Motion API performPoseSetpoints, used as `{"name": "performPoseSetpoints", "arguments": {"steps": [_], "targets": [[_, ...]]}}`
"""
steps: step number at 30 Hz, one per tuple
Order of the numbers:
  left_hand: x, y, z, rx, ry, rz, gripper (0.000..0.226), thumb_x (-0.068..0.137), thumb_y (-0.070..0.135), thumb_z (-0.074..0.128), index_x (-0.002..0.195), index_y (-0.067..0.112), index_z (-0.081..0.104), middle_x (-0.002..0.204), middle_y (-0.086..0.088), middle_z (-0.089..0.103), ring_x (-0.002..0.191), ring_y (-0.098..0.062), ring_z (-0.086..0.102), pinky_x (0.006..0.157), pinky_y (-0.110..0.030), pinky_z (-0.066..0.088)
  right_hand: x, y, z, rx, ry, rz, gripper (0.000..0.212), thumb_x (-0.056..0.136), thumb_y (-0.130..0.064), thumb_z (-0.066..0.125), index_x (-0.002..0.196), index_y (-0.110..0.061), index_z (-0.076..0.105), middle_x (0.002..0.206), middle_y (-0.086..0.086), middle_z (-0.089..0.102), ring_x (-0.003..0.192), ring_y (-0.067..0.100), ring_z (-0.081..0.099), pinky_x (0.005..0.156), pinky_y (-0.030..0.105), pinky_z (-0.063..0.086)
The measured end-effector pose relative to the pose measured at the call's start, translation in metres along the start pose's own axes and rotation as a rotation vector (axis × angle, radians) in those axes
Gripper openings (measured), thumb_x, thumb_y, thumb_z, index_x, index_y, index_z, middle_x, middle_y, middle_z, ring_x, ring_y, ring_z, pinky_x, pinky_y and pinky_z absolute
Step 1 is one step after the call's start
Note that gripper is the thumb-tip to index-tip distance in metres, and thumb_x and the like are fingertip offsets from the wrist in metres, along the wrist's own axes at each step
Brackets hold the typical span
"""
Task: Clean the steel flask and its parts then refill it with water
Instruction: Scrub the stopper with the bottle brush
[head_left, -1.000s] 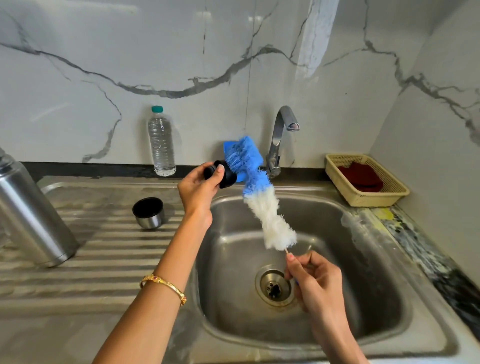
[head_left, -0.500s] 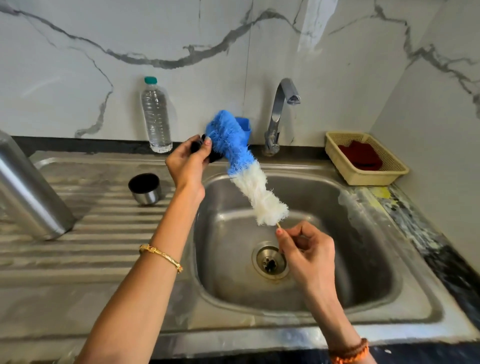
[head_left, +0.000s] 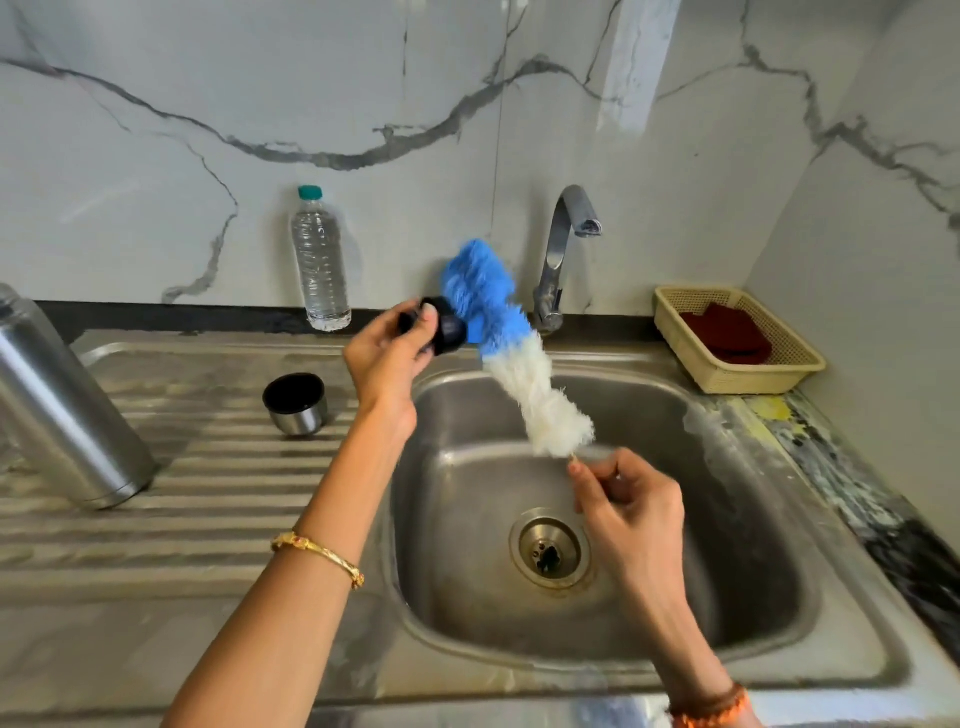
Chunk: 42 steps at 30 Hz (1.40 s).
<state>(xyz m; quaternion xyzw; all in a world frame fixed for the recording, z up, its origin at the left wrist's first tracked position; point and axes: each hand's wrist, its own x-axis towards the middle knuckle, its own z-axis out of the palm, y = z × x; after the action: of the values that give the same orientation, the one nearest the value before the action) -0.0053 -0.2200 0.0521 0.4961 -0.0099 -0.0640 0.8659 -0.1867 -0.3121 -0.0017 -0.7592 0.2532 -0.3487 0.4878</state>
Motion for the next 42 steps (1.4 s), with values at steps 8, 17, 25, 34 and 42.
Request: {"name": "performPoseSetpoints", "arguments": {"steps": [8,17,25,34,42], "targets": [[0.004,0.006,-0.013,0.026,0.025,0.04,0.017,0.082,-0.004,0.063,0.082,0.014,0.063,0.076,0.005,0.066,0.076,-0.006,0.062,0.065,-0.018,0.054,-0.017,0.005,-0.012,-0.032,-0.06,-0.009,0.032,0.08,-0.01,0.069,0.054,-0.012,0.051,0.045,0.002,0.053,0.044,0.01,0.042,0.048,0.028,0.036],[0.007,0.007,-0.016,0.027,-0.022,0.065,0.016,0.083,-0.001,0.063,0.088,0.015,0.063,0.085,0.003,0.062,0.078,-0.006,0.061,0.063,-0.015,0.054,-0.002,0.006,-0.02,-0.077,-0.061,-0.064,0.029,0.081,-0.015,0.069,0.058,-0.008,0.053,0.047,0.01,0.052,0.045,0.016,0.04,0.049,0.031,0.034],[-0.004,0.001,-0.009,-0.075,-0.202,-0.081,0.012,0.09,0.003,0.052,0.089,0.01,0.062,0.082,-0.003,0.068,0.077,-0.011,0.064,0.064,-0.021,0.057,0.018,-0.005,-0.01,-0.009,-0.061,-0.012,0.029,0.084,-0.013,0.066,0.06,-0.002,0.053,0.046,0.011,0.05,0.041,0.011,0.035,0.042,0.022,0.029],[0.015,-0.018,-0.017,-0.644,-0.13,-0.352,0.023,0.098,0.018,0.04,0.092,0.003,0.057,0.086,-0.014,0.071,0.102,-0.026,0.059,0.056,-0.028,0.057,-0.006,-0.006,-0.014,0.273,-0.147,0.171,0.03,0.085,-0.004,0.063,0.058,0.001,0.051,0.041,0.001,0.047,0.031,0.002,0.032,0.033,0.011,0.022],[0.009,-0.018,-0.007,-0.555,-0.131,-0.403,0.029,0.096,0.028,0.046,0.093,0.003,0.059,0.076,-0.012,0.07,0.084,-0.022,0.061,0.062,-0.029,0.057,0.012,-0.007,0.0,0.166,-0.08,0.125,0.031,0.084,-0.013,0.065,0.056,-0.009,0.053,0.044,-0.002,0.051,0.034,0.001,0.036,0.037,0.012,0.026]]}}
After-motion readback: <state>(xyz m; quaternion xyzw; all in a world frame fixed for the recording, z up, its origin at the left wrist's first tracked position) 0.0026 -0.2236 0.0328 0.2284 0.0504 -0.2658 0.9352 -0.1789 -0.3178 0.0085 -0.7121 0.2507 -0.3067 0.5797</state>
